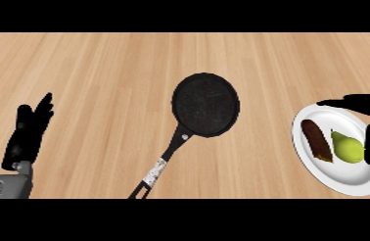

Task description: Pick the pear from the plate and place it in the pan

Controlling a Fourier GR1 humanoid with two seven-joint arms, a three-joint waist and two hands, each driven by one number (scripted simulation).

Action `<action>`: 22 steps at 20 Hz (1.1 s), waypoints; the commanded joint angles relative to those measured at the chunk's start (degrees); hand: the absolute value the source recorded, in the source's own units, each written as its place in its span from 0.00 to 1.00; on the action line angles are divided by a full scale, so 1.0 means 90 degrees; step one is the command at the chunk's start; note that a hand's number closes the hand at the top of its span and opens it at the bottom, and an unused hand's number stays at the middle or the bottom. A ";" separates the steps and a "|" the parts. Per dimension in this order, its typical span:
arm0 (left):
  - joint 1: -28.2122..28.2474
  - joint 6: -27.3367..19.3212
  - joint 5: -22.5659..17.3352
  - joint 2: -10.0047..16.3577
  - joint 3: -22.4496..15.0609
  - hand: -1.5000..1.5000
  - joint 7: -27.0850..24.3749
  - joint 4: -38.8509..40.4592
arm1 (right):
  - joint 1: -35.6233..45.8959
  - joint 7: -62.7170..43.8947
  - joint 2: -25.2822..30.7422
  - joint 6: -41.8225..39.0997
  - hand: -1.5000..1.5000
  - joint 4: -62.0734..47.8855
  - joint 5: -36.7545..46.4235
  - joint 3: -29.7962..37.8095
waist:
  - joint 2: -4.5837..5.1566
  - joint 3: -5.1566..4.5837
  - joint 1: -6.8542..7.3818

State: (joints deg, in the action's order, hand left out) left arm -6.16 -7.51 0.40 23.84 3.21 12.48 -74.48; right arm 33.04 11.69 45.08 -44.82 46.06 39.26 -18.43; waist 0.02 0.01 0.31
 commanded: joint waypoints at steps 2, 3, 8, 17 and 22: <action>0.0354 -0.0167 0.0240 -0.0297 -0.0108 0.50 0.0239 -0.0684 | -0.0294 -0.0045 -0.0370 0.0194 0.00 0.0114 0.0264 0.0240 | -0.0008 0.0001 0.0008; 0.0030 -0.0164 0.0260 -0.0294 -0.0119 0.50 0.0482 -0.0611 | -0.0216 0.0439 -0.0348 0.0670 0.00 -0.0577 0.0537 0.0150 | 0.0010 0.0005 0.0034; 0.0129 0.0226 0.0188 -0.0194 0.0264 0.50 0.0151 -0.0262 | -0.0290 0.0242 -0.0481 0.0407 0.00 -0.0252 0.0771 0.0460 | -0.0003 -0.0001 -0.0005; -0.0220 0.0419 0.0329 -0.0096 0.0502 0.50 0.0404 -0.0238 | -0.0236 0.0493 -0.0782 0.0662 0.00 -0.1004 0.1486 0.0471 | 0.0000 0.0000 -0.0001; -0.0212 0.0163 0.0612 -0.0602 0.0309 0.50 -0.0020 0.0105 | 0.0134 0.0856 -0.0968 0.0999 1.00 -0.1738 0.1919 0.0468 | 0.0018 0.0002 0.0030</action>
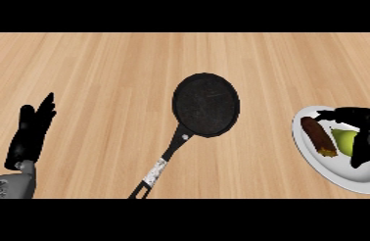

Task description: Pick the pear from the plate and place it in the pan

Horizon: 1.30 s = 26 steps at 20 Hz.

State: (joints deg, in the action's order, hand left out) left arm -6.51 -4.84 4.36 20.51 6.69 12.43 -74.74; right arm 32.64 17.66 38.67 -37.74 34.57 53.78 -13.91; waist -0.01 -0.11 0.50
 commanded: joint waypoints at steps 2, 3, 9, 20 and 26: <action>0.0244 0.0167 -0.0042 0.0059 0.0125 0.50 -0.0049 -0.0200 | -0.0264 0.0646 -0.0058 0.0662 1.00 0.0226 0.0337 -0.0183 | 0.0004 0.0015 -0.0009; -0.0393 0.0129 0.0007 0.0055 0.0142 0.50 0.0175 0.0238 | -0.0080 0.0558 -0.0101 0.0915 1.00 0.0061 0.0472 -0.0156 | 0.0019 0.0015 -0.0028; -0.0234 0.0173 0.0108 -0.0004 0.0280 0.50 0.0031 0.0209 | 0.0262 0.0773 -0.0261 0.1289 1.00 -0.0602 0.0826 0.0146 | 0.0018 0.0015 0.0006; 0.0359 0.0183 -0.0012 0.0228 0.0601 0.50 0.0221 -0.0122 | -0.1779 -0.1241 -0.0978 0.3492 1.00 0.1895 -0.0174 0.1465 | -0.0212 -0.0017 -0.0624; 0.0585 0.0119 0.0026 0.0088 0.0541 0.50 0.0164 -0.0214 | -0.2194 -0.1205 -0.1368 0.4839 1.00 0.4163 -0.0443 0.1751 | -0.0242 -0.0010 -0.0609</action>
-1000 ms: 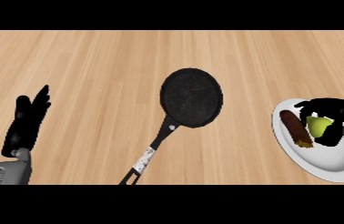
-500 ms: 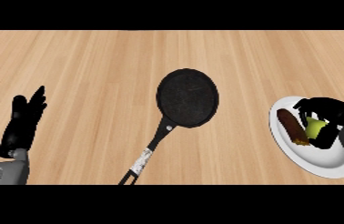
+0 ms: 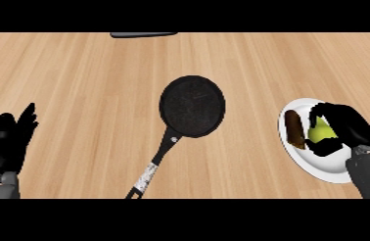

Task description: Pick the pear from the plate and place it in the pan

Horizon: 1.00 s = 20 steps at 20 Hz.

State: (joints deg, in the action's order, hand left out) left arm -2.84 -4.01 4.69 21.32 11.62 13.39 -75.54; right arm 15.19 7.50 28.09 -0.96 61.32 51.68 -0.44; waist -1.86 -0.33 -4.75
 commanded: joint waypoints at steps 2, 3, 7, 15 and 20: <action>0.0028 0.0093 -0.0049 0.0140 0.0135 0.50 -0.0138 0.0153 | -0.0440 0.0031 -0.0418 0.0816 1.00 0.2032 -0.0492 0.0272 | 0.0011 0.0007 -0.0067; 0.0019 -0.0086 0.0058 -0.0095 -0.0018 0.50 -0.0129 0.0069 | -0.0735 -0.0146 -0.0646 0.0924 1.00 0.2479 -0.0473 0.0163 | 0.0026 0.0012 -0.0049; -0.0191 0.0034 0.0028 -0.0117 -0.0119 0.50 0.0057 -0.0041 | -0.1679 -0.0976 -0.0913 0.0622 1.00 0.4504 -0.0235 -0.0308 | 0.0109 0.0020 0.0171; -0.0455 0.0059 0.0246 -0.0283 -0.0399 0.50 0.0317 -0.0329 | -0.0952 -0.2940 -0.2056 -0.0068 1.00 0.5345 0.0263 -0.0987 | 0.0204 0.0033 0.0530; -0.0440 0.0161 0.0188 -0.0262 -0.0245 0.50 0.0229 -0.0280 | 0.0122 -0.2807 -0.2667 0.0347 1.00 0.3794 0.0183 -0.0869 | 0.0216 0.0037 0.0574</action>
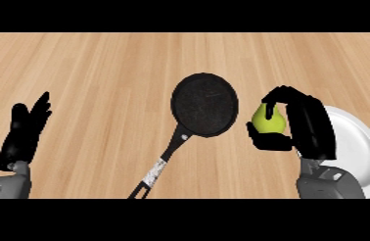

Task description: Pick the pear from the plate and place it in the pan

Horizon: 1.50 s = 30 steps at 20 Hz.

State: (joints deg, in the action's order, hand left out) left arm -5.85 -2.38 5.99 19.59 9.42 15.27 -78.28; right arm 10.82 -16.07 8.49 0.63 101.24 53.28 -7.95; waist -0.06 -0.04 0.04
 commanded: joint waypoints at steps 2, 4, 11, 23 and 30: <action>-0.0120 -0.0045 0.0166 -0.0117 -0.0126 0.50 0.0058 0.0097 | 0.1164 -0.0201 -0.0897 0.0583 1.00 -0.1668 0.0140 -0.0038 | 0.0034 0.0005 0.0091; -0.0077 0.0032 0.0113 -0.0108 0.0004 0.50 -0.0451 0.0483 | 0.1738 -0.0090 -0.0891 0.0600 1.00 -0.2371 -0.0097 0.0366 | 0.0040 0.0003 0.0089; -0.0133 0.0173 0.0007 -0.0033 0.0146 0.50 -0.0320 0.0393 | 0.2631 0.0341 -0.0939 0.2204 1.00 -0.5079 -0.0470 -0.0041 | 0.0044 0.0006 0.0147; -0.0671 0.0068 0.0269 -0.0206 -0.0107 0.50 -0.0258 0.0591 | 0.4406 0.1928 -0.0943 0.2892 0.00 -0.8420 -0.2881 0.0554 | 0.0174 0.0020 0.0510; -0.0891 0.0173 0.0295 -0.0277 -0.0256 0.50 -0.0216 0.0579 | 0.4403 0.2875 -0.0944 0.3180 0.00 -0.9132 -0.3777 0.0313 | 0.0225 0.0028 0.0747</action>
State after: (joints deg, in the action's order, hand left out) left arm -12.95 -1.25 8.41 17.32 7.69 13.23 -73.46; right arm 50.90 4.43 0.01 27.00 22.26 23.60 -4.09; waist 1.78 0.18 5.96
